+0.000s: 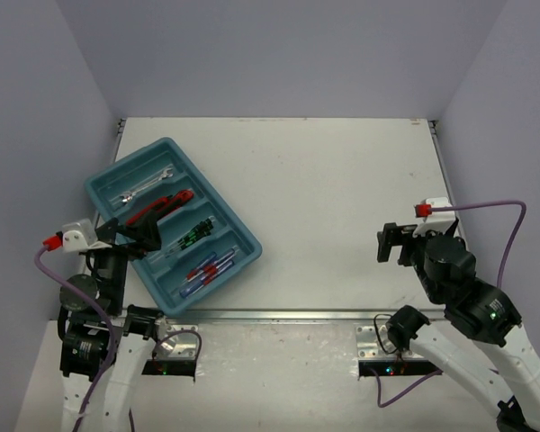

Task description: Sort the tools into containers

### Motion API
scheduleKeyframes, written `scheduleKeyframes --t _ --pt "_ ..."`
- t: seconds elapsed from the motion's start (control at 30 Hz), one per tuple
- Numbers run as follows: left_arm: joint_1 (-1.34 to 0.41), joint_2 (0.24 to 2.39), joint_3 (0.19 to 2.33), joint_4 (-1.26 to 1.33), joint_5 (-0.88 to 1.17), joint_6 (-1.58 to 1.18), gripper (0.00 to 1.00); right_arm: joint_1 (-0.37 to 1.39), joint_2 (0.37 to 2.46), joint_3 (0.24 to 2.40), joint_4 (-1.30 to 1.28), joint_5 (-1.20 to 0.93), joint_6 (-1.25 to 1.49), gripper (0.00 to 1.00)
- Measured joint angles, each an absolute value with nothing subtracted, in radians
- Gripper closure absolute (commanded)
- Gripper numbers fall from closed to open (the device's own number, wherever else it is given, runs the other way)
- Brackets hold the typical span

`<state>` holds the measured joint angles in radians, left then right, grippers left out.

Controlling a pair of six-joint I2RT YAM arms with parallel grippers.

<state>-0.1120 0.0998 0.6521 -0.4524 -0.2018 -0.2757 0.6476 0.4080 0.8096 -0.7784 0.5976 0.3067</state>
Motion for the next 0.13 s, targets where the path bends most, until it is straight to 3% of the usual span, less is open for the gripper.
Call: scheduleKeyframes --t 0.13 --pt "-0.112 0.100 0.652 -0.453 -0.207 -0.278 0.00 0.648 0.408 0.801 -0.776 0.603 0.306 0.01"
